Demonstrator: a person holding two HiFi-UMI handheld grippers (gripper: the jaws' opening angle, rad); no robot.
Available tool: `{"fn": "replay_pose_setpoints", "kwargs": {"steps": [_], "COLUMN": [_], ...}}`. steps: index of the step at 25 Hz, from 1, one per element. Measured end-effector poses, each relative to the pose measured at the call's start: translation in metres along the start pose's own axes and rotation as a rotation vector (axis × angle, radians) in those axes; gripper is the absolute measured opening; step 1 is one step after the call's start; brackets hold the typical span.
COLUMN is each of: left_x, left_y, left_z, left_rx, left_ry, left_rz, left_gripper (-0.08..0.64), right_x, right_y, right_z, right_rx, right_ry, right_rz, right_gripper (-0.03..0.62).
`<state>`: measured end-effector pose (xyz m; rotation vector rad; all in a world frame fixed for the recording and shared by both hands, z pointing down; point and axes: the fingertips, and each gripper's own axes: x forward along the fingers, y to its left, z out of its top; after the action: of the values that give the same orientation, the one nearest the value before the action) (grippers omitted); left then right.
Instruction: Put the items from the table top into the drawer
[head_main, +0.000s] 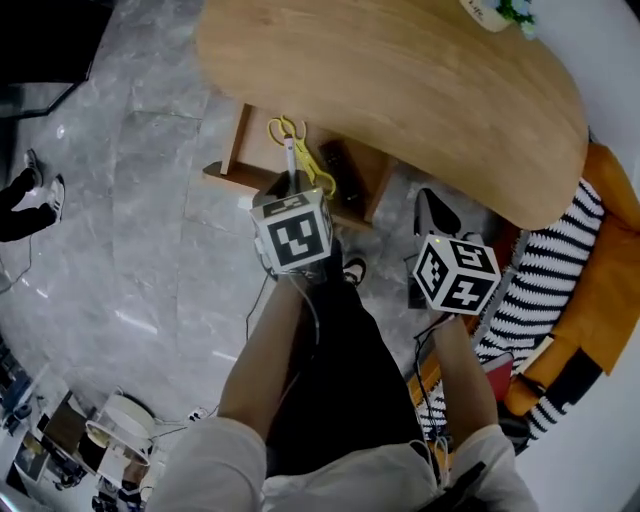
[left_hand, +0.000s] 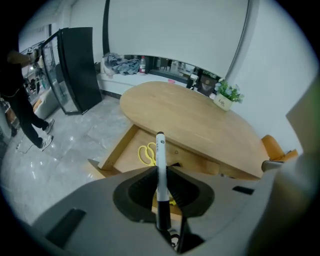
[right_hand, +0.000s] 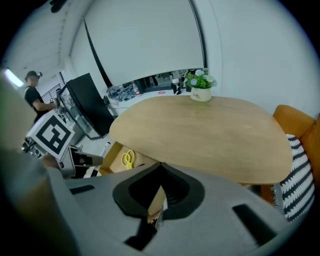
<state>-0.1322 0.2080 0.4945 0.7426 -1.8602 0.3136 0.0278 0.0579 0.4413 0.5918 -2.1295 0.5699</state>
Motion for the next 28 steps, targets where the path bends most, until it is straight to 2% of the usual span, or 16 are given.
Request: {"fn": "replay_pose_setpoints", "kwargs": {"steps": [6, 8, 10, 12, 13, 15, 20, 28], "left_x": [0.004, 0.01, 0.018, 0.026, 0.03, 0.033, 0.037, 0.027], "left_y": [0.038, 0.044, 0.043, 0.04, 0.039, 0.04, 0.046, 0.039], "left_z": [0.002, 0.009, 0.021, 0.031, 0.031, 0.029, 0.029, 0.03], "left_rx": [-0.066, -0.109, -0.178, -0.24, -0.253, -0.238, -0.176, -0.136], "left_ry": [0.007, -0.002, -0.03, -0.045, -0.04, -0.019, 0.01, -0.006], "left_rz": [0.025, 0.019, -0.019, -0.075, -0.094, -0.098, -0.041, -0.049], "left_gripper": [0.061, 0.061, 0.061, 0.175, 0.179, 0.179, 0.179, 0.179], "right_x": [0.013, 0.022, 0.031, 0.037, 0.038, 0.04, 0.046, 0.031], "right_y": [0.025, 0.026, 0.026, 0.029, 0.031, 0.033, 0.026, 0.017], "right_z": [0.008, 0.01, 0.013, 0.015, 0.016, 0.016, 0.014, 0.014], "right_rx": [-0.053, -0.055, -0.055, -0.055, -0.055, -0.05, -0.021, 0.002], "right_ry": [0.02, 0.029, 0.038, 0.043, 0.044, 0.048, 0.05, 0.026], "right_rz": [0.02, 0.02, 0.023, 0.028, 0.031, 0.034, 0.024, 0.001], "right_gripper": [-0.008, -0.008, -0.008, -0.008, -0.008, -0.008, -0.008, -0.008]}}
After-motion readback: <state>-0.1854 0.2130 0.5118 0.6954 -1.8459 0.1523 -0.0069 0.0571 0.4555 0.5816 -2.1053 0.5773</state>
